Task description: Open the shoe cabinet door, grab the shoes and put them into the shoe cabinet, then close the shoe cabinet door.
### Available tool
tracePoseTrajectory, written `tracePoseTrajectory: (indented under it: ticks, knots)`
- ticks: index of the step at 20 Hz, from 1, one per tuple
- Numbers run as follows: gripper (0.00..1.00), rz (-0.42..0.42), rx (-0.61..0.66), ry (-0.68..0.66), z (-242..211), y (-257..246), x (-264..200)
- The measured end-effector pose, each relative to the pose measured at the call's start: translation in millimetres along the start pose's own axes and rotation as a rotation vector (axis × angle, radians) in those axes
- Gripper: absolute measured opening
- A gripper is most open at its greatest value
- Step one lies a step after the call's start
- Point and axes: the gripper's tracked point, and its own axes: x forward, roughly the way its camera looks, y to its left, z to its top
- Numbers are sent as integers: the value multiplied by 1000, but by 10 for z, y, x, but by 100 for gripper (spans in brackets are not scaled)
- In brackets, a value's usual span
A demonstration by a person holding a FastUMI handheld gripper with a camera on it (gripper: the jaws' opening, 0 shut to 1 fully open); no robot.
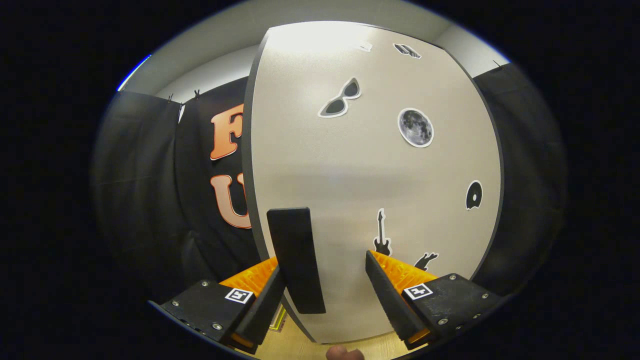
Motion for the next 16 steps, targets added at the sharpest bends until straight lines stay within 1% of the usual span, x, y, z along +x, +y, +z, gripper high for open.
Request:
tracePoseTrajectory:
  ticks: [8,16]
  knots:
    - [94,-6,-2,1,5,-9,13]
    - [95,13,26,-25,89,27,-182]
